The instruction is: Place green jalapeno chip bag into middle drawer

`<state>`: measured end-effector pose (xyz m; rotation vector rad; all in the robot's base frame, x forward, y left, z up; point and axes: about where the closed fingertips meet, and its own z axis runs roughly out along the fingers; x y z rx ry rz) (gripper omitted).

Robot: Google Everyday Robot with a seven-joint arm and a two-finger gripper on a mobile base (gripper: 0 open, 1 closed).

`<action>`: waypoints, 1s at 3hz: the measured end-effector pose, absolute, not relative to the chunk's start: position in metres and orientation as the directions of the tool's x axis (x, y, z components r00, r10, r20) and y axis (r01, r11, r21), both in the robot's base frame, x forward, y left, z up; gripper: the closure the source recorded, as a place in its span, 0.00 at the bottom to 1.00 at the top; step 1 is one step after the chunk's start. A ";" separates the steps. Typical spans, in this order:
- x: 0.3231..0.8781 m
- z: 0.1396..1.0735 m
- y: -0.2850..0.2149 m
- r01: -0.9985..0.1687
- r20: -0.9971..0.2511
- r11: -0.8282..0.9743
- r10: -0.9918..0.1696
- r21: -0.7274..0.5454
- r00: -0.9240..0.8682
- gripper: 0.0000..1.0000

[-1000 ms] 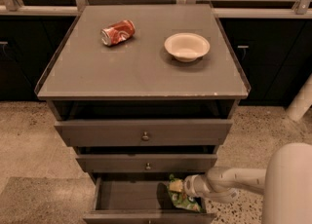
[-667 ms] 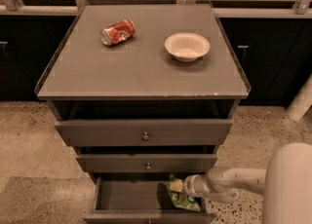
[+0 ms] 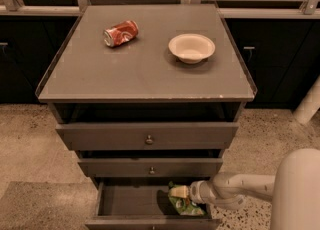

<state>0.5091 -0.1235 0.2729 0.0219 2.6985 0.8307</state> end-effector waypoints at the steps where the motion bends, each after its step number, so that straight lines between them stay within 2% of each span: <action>1: 0.511 0.268 -0.121 -0.078 -0.313 0.866 0.093 0.493 -0.945 0.00; 2: 0.505 0.260 -0.106 -0.077 -0.313 0.927 0.045 0.368 -0.949 0.00; 3: 0.516 0.256 -0.100 -0.095 -0.351 0.945 0.022 0.313 -0.936 0.00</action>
Offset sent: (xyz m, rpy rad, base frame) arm 0.0177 0.0078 -0.0198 -0.5114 -0.0775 -0.0765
